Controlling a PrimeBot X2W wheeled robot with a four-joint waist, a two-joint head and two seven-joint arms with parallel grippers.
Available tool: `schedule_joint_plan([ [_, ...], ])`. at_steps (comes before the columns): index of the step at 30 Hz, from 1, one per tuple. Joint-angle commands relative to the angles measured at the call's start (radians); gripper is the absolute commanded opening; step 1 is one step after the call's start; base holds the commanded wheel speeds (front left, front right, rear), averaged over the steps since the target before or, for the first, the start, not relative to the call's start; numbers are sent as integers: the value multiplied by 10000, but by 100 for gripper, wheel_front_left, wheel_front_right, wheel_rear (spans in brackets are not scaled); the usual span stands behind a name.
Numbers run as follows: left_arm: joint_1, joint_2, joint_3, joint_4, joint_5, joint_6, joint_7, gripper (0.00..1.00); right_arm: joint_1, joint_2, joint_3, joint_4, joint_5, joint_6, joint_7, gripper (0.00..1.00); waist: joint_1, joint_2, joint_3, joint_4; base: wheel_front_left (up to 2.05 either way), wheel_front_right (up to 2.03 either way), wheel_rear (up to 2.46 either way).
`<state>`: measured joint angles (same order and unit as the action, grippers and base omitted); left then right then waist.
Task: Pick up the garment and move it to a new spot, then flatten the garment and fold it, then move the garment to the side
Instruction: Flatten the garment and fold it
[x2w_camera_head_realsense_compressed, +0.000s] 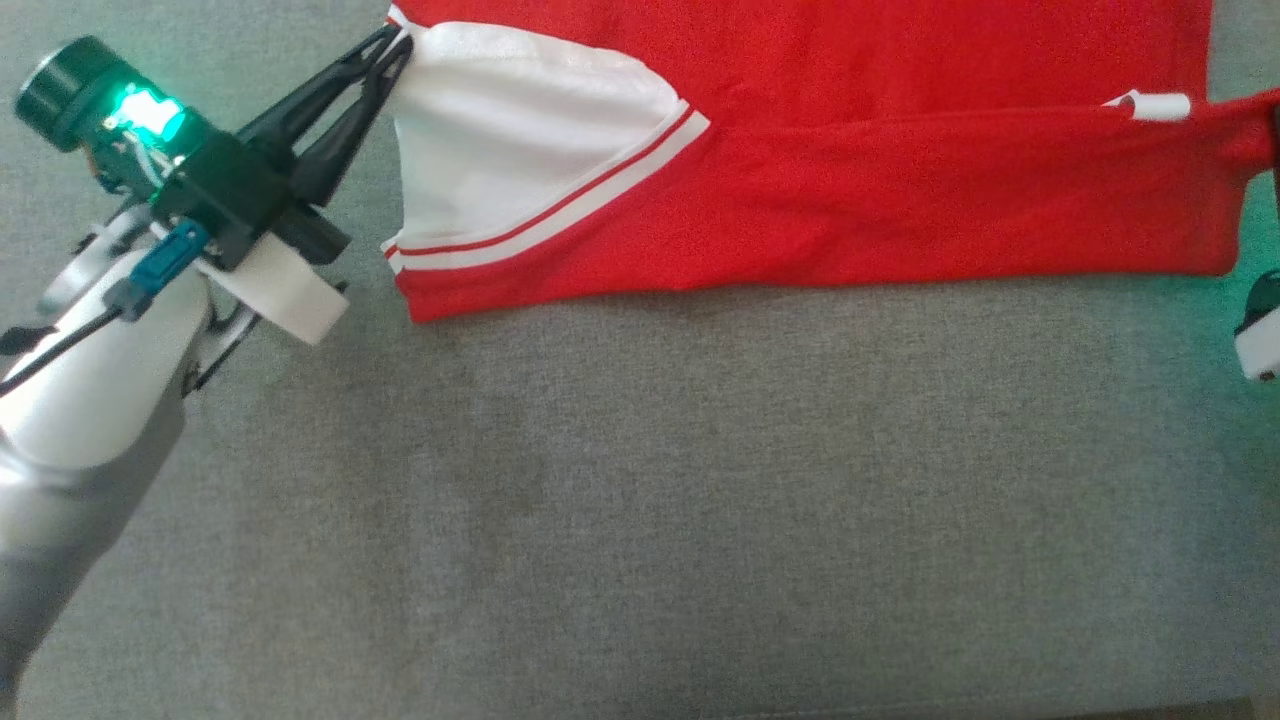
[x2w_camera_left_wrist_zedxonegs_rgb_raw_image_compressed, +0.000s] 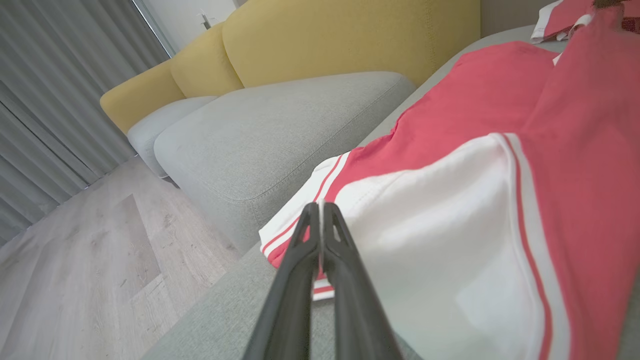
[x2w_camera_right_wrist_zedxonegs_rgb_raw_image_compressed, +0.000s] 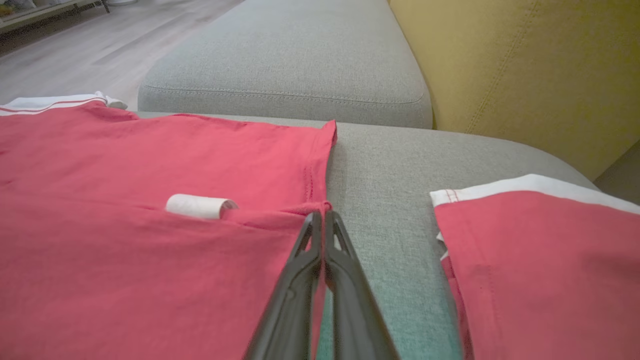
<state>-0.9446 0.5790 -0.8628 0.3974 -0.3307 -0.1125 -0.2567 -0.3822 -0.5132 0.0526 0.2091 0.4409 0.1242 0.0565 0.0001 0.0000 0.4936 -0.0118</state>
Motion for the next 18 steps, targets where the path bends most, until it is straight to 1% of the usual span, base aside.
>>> schedule_joint_plan([
  [1,-403,259,530,-105,-49,99,-44,5,-107,-181,87,-126,-52,65,-147,18,-1,0,37,5,0,0,0],
  [2,-396,167,576,-75,-40,109,-45,40,-202,-101,102,-8,-71,65,-270,100,-1,0,60,12,0,0,0],
  [3,-363,64,658,-87,-52,137,-46,100,-296,4,77,103,-89,65,-425,100,-1,0,77,22,0,0,0],
  [6,-108,-239,1055,-338,-57,396,-48,100,-447,225,95,222,-96,65,-1003,100,-1,0,65,61,0,0,0],
  [7,266,-434,1403,-584,-44,717,-49,100,-444,307,-31,300,-211,65,-1463,100,-1,0,-15,72,0,0,0],
  [10,1134,-789,2044,-991,-146,1283,-49,100,-286,409,-72,330,-412,65,-1970,100,-1,0,-237,74,0,0,0],
  [12,1868,-1100,2481,-1245,-324,1565,-49,100,-98,525,-72,317,-456,65,-2189,100,-1,0,-428,90,0,0,0],
  [15,2982,-1680,3103,-1563,-650,1828,-50,100,262,700,-81,294,-463,65,-2400,100,-1,0,-704,150,0,0,0],
  [18,3937,-2286,3536,-1616,-912,1886,-50,100,611,870,-121,344,-419,65,-2542,100,-1,0,-959,220,0,0,0],
])
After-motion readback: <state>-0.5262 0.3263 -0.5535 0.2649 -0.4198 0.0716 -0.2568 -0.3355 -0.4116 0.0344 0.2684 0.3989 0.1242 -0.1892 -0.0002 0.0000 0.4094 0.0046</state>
